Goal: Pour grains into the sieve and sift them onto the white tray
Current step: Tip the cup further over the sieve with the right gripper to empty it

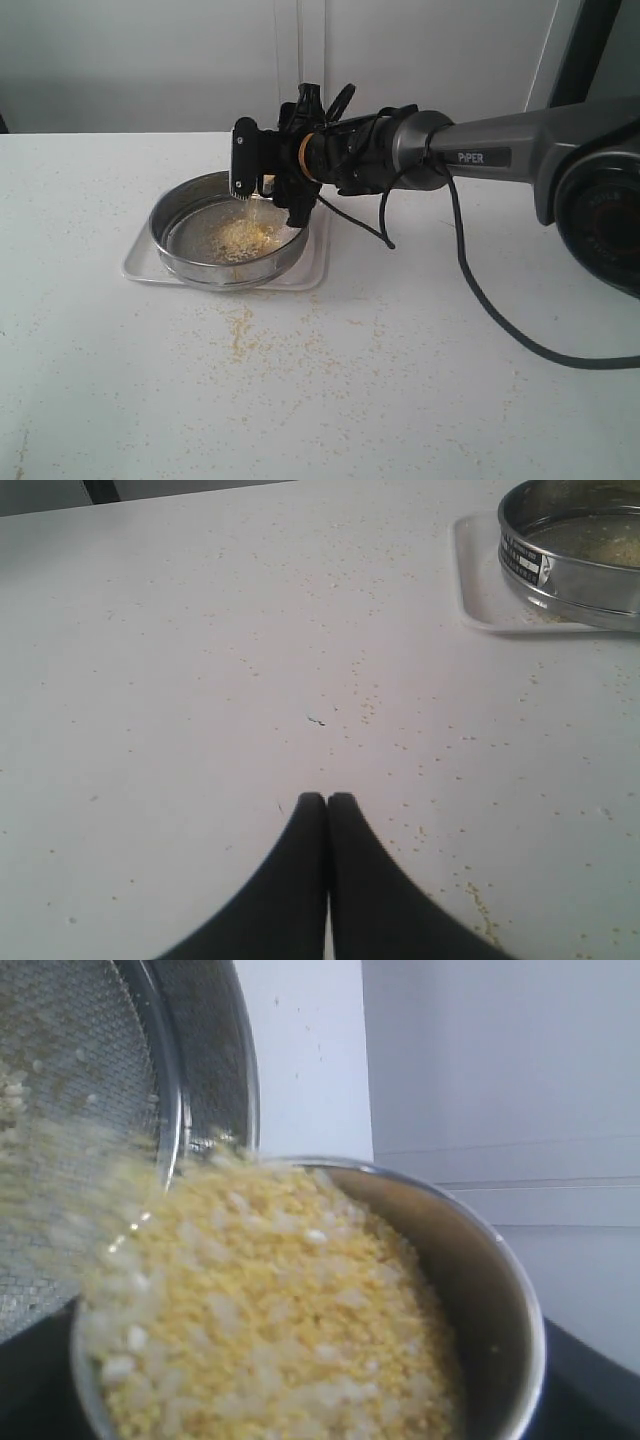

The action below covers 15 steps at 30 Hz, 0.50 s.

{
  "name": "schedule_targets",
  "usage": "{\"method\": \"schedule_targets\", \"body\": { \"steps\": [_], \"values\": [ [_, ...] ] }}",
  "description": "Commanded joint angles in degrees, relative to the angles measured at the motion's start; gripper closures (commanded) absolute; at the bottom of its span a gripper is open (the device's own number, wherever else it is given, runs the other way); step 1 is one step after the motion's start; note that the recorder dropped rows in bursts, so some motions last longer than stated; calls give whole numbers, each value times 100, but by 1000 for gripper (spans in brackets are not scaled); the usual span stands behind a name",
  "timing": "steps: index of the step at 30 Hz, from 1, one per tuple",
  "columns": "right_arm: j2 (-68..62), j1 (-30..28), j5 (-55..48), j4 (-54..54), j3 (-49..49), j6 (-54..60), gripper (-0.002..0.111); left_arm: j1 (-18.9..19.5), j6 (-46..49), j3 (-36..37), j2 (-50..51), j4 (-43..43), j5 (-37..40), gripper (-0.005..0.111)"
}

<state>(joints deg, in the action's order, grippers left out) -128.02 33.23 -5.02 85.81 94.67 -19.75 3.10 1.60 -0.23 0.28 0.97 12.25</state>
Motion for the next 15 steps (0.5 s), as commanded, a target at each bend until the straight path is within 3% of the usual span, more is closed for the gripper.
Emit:
{"method": "schedule_targets", "body": {
  "steps": [1, 15],
  "values": [
    [63, 45, -142, 32, 66, 310, 108, 16, -8, 23, -28, 47, -16, 107],
    [63, 173, -326, 135, 66, 603, 108, 16, -8, 23, -28, 47, -16, 107]
  ]
}}
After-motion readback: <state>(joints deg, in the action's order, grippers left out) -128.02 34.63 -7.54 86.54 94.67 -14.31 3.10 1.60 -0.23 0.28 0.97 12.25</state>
